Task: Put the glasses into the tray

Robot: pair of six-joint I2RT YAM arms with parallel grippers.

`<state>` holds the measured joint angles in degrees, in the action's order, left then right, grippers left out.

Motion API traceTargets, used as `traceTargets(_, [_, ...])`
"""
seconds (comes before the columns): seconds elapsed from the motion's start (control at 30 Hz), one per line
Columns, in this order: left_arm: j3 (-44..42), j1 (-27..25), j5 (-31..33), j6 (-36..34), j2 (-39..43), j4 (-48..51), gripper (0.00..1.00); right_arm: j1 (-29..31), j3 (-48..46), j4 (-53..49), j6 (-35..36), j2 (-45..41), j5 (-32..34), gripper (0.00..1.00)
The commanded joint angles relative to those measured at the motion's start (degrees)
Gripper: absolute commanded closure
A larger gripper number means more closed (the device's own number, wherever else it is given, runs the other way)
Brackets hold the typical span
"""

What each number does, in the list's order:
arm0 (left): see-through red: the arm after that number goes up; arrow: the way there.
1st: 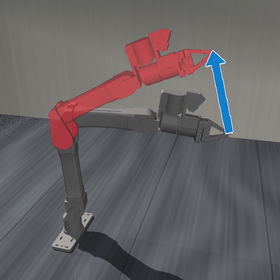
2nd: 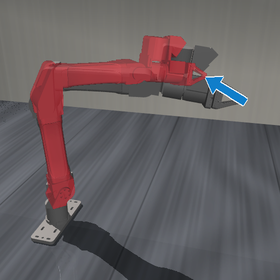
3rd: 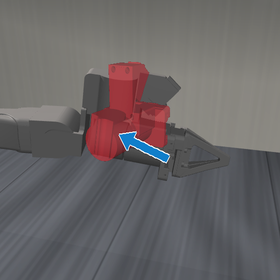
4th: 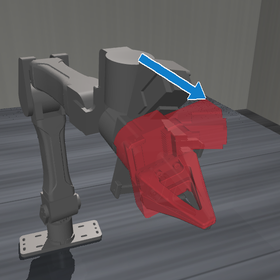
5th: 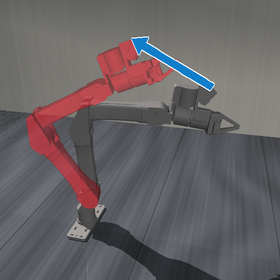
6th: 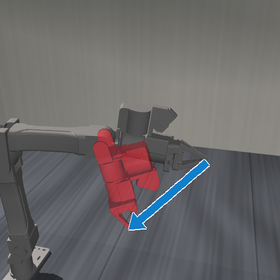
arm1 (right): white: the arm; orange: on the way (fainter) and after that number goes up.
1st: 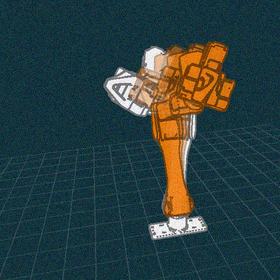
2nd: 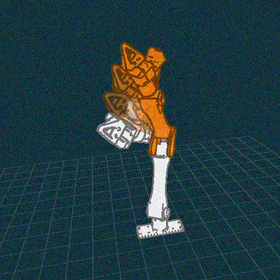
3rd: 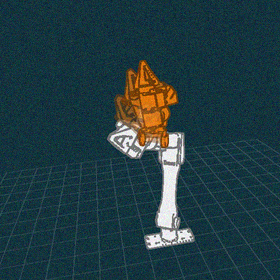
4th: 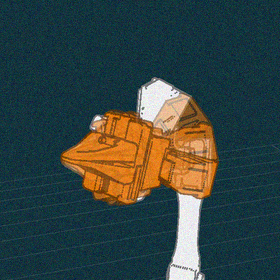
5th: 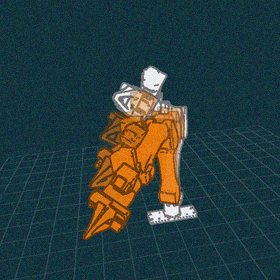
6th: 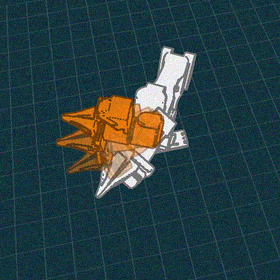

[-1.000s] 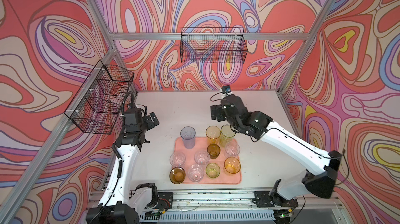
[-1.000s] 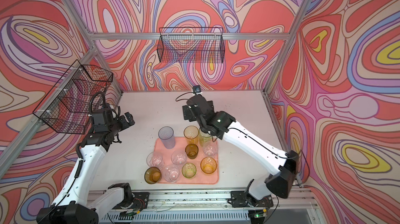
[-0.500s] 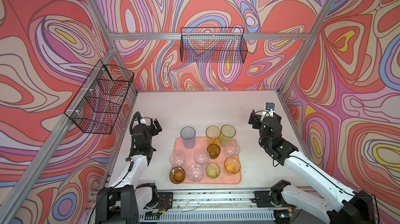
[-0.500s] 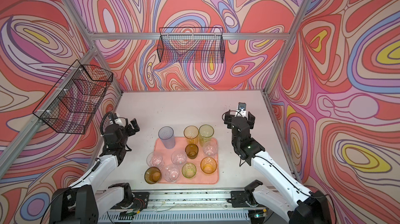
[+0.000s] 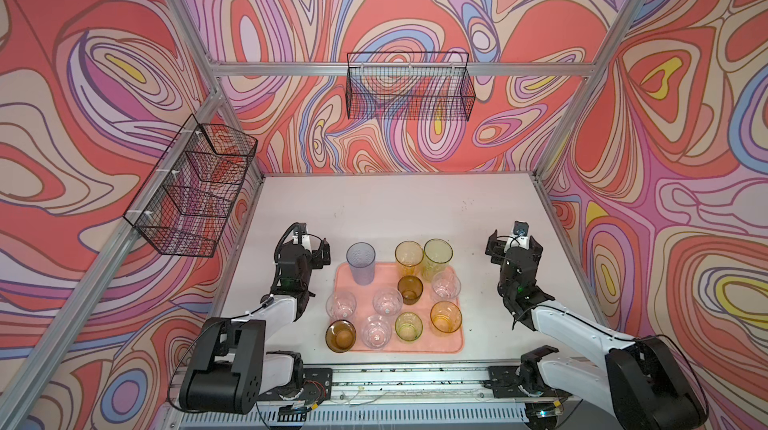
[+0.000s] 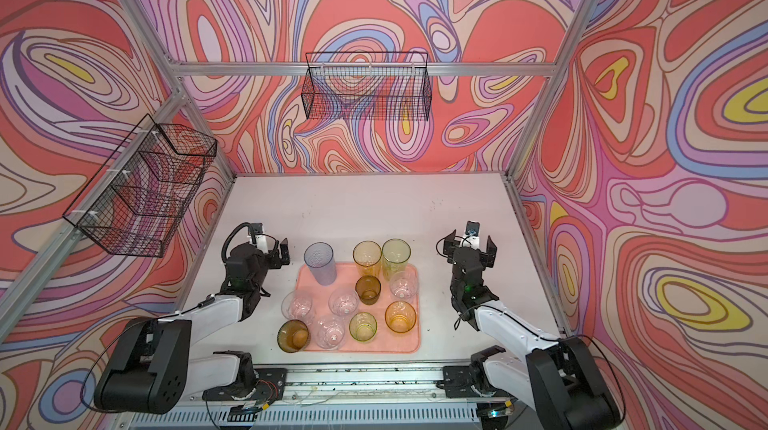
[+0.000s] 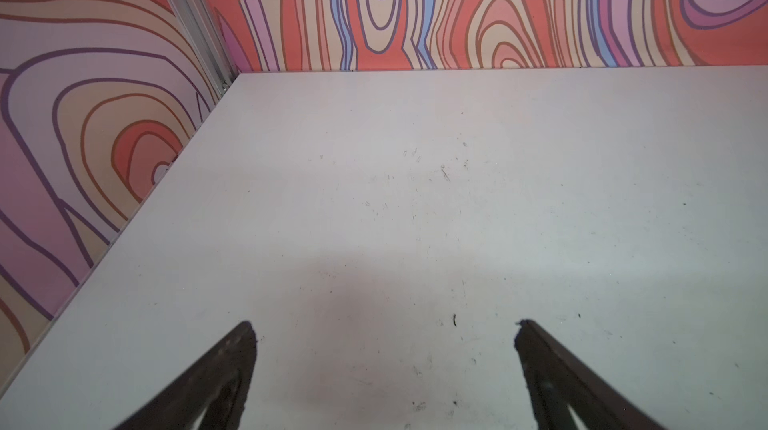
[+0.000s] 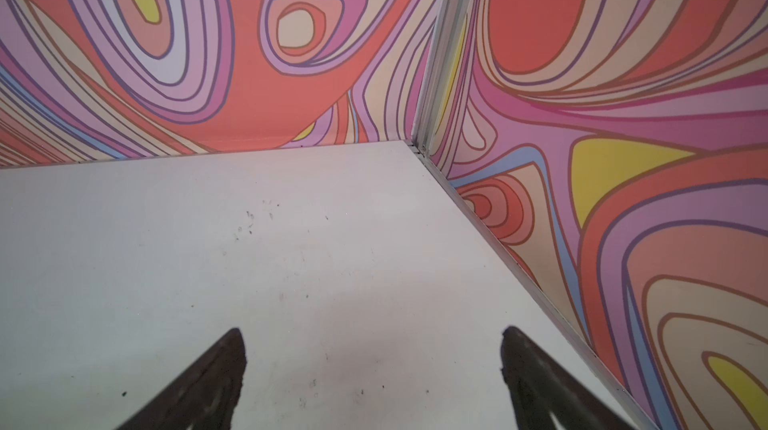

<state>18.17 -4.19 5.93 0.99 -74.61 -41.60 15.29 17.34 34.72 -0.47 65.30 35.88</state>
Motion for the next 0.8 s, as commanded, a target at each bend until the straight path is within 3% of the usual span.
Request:
traceTargets(0.0, [-1.73,-1.11,3.52,-3.45,-3.19,-10.52,0.0,-2.9,-3.07,10.69,-1.4,3.11,-4.29,0.02])
traceTargets(0.2, [-7.97,-3.61,9.49,-4.48,-17.65,-37.06,0.0,-8.34,-1.07,19.6,-3.45,14.96,-10.14,0.02])
traceTargets(0.27, [-6.37,-5.16,11.44,-5.46,-14.71,-29.58,0.0,-9.04,0.82,22.81,-3.3,20.29,-11.04,0.02])
traceTargets(0.4, [-7.07,-5.37,12.13,-6.49,-17.96,-36.24,0.0,-9.34,4.9,21.63,-1.7,25.37,-12.22,0.01])
traceTargets(0.47, [-6.62,-5.31,12.23,-5.69,-15.94,-32.01,0.0,-9.48,3.66,30.46,-0.71,30.1,-12.3,0.02])
traceTargets(0.63, [-5.57,-5.3,12.7,-5.77,-16.38,-31.13,0.0,-10.43,6.91,22.97,-1.19,30.14,-16.34,0.02])
traceTargets(0.7, [-5.52,-5.21,12.59,-5.65,-16.37,-31.06,0.0,-11.96,8.69,21.06,-1.96,32.48,-20.81,0.02])
traceTargets(0.73, [-5.66,-5.14,12.53,-5.83,-16.7,-31.69,0.0,-12.14,8.14,25.09,-0.82,34.42,-20.64,0.01])
traceTargets(0.77, [-5.52,-5.14,12.67,-5.83,-16.8,-31.75,0.0,-12.26,8.49,20.86,-1.9,32.84,-21.5,0.02])
